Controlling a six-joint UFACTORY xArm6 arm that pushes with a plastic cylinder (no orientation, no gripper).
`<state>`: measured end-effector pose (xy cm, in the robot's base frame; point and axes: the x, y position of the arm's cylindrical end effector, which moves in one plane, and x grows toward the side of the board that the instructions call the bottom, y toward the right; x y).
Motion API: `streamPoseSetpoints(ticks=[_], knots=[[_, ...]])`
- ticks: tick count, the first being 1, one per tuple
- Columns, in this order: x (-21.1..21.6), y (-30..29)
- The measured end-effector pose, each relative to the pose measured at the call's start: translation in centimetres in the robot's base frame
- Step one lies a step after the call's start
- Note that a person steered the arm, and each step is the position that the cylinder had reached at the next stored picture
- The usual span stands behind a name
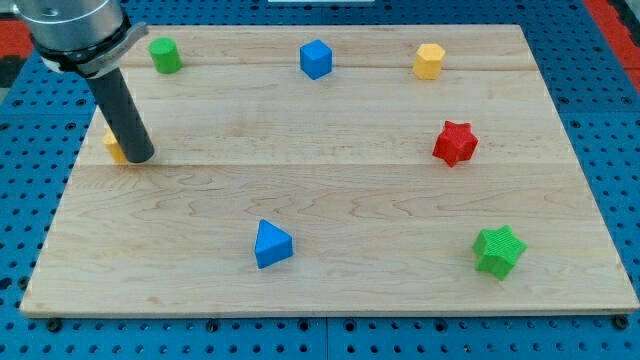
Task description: Push the yellow heart to the center left
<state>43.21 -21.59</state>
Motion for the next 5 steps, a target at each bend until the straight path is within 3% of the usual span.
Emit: streamPoseSetpoints(ticks=[5], knots=[[0.00, 0.58]])
